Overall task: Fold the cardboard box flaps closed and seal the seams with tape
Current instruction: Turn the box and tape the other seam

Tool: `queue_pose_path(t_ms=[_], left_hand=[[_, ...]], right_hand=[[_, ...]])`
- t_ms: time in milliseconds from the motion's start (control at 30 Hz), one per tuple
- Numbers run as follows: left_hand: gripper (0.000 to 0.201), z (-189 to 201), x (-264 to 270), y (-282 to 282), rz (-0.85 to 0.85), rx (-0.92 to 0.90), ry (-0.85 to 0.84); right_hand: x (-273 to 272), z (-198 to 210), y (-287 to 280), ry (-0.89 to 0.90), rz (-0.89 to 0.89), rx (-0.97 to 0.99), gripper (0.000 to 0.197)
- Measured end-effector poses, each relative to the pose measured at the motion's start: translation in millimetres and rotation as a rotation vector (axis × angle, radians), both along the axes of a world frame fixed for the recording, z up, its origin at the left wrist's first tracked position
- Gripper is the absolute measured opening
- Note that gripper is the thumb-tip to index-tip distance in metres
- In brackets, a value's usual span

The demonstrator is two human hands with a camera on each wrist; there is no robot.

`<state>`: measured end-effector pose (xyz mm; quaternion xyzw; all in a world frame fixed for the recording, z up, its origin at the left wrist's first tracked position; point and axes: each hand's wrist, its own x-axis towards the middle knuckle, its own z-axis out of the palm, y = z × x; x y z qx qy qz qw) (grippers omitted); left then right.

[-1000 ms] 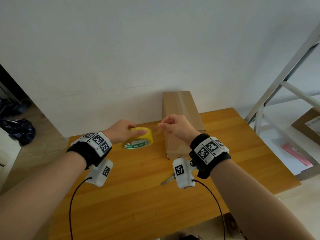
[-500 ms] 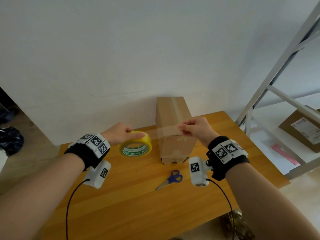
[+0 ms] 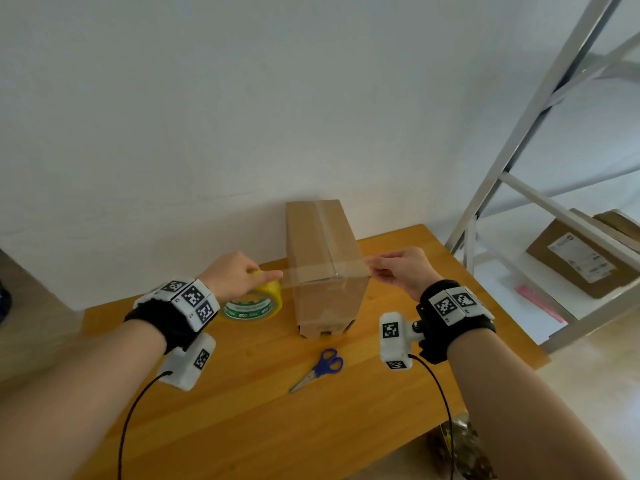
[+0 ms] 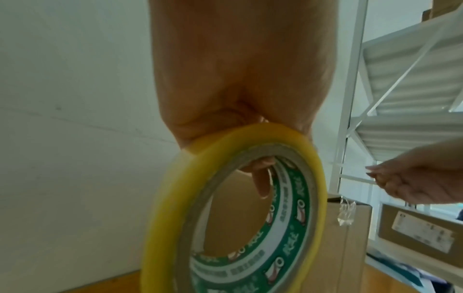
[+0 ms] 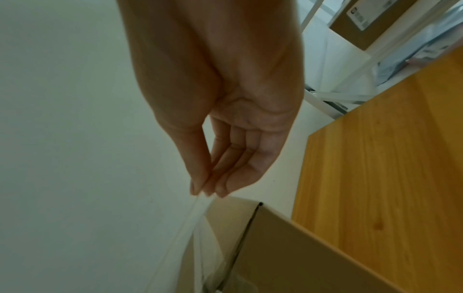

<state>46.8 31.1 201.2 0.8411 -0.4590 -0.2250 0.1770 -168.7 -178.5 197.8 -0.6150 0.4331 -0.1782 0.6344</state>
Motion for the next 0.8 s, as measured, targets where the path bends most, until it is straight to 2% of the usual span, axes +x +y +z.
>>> queue_pose_path(t_ms=[167, 300, 500, 667, 800], left_hand=[[0.067, -4.4, -3.3, -14.7, 0.013, 0.028, -0.039], [0.066, -8.4, -9.6, -23.3, 0.015, 0.034, -0.026], [0.064, -11.1, -13.3, -31.2, 0.042, 0.048, -0.01], [0.065, -11.9, -13.0, -33.1, 0.05, 0.048, -0.002], [0.066, -12.9, -12.7, -34.1, 0.05, 0.063, -0.005]], right_hand=[[-1.8, -6.9, -16.6, 0.054, 0.038, 0.096, 0.032], [-3.7, -13.5, -24.0, 0.072, 0.038, 0.107, 0.025], [-2.2, -17.0, -30.8, 0.118, 0.021, 0.132, 0.032], [-1.4, -21.7, -30.1, 0.134, 0.031, 0.144, 0.017], [0.3, -23.8, -31.8, 0.169, 0.042, 0.133, 0.023]])
